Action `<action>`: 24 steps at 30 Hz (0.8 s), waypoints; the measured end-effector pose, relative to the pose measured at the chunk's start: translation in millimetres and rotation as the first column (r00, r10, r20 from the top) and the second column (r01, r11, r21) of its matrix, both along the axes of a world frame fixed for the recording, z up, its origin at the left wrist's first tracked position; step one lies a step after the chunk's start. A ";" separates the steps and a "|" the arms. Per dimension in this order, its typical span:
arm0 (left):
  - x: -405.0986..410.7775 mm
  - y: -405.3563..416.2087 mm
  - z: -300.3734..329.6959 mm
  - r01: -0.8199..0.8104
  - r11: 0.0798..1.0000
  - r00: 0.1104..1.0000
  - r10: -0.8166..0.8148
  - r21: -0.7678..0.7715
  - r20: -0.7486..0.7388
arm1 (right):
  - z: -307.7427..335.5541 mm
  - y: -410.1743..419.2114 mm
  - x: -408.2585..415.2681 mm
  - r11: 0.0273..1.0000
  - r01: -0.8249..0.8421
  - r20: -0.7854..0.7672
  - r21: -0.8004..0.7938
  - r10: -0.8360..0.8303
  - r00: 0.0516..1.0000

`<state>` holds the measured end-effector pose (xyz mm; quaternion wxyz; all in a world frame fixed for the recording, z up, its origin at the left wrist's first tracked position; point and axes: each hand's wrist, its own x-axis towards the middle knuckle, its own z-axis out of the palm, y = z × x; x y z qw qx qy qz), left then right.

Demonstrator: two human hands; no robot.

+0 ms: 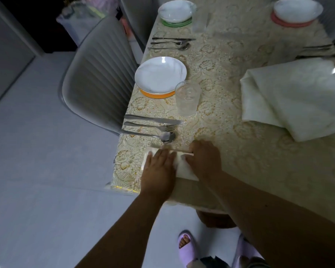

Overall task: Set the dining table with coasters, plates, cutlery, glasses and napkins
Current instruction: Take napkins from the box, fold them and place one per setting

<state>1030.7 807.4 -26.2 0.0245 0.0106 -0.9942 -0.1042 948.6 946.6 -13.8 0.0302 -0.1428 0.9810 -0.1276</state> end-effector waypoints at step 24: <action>-2.6 -11.9 19.7 -0.018 0.997 0.985 0.030 -0.069 0.169 | -6.5 32.6 26.8 0.947 -0.321 0.074 -0.001 0.321 0.944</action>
